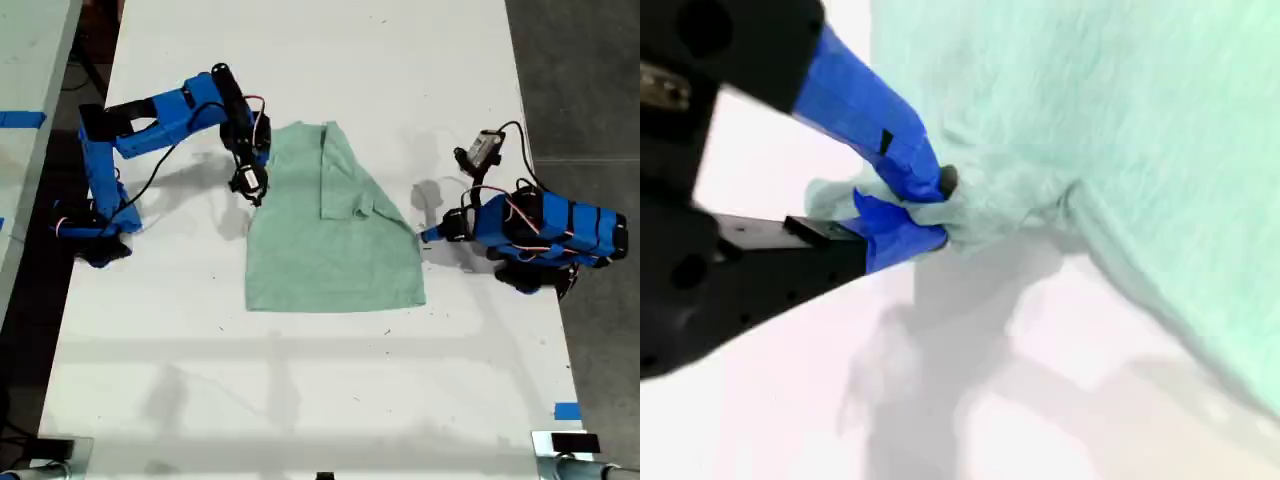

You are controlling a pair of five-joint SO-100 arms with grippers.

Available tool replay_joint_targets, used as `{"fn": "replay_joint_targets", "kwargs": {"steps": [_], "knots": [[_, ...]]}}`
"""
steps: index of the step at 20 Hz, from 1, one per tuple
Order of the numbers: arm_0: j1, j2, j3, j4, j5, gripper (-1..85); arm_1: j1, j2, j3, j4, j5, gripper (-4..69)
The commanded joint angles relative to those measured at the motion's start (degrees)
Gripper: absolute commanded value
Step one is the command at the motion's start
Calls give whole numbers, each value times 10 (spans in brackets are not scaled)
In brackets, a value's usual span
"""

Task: Fold t shirt

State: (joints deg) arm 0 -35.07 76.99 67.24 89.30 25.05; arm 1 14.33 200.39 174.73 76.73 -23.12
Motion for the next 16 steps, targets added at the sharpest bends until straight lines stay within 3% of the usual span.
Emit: {"fn": "replay_joint_targets", "kwargs": {"steps": [1, 4, 6, 8, 12, 16], "knots": [[62, -14, -121, 1, 17, -3, -2, 2, 33, 1, 0, -8], [120, -47, -123, -57, 22, -3, -2, 2, 33, 1, 1, -8], [174, -68, -124, -120, 62, 22, 0, 2, 33, 1, 0, -8], [221, -69, -125, -171, 105, 175, 0, 2, 33, 1, 0, -8], [227, -11, -121, -158, 132, 190, 0, 2, 33, 1, 2, -8], [186, 189, -88, -118, 108, 104, -1, 2, 33, 1, 2, -8]]}}
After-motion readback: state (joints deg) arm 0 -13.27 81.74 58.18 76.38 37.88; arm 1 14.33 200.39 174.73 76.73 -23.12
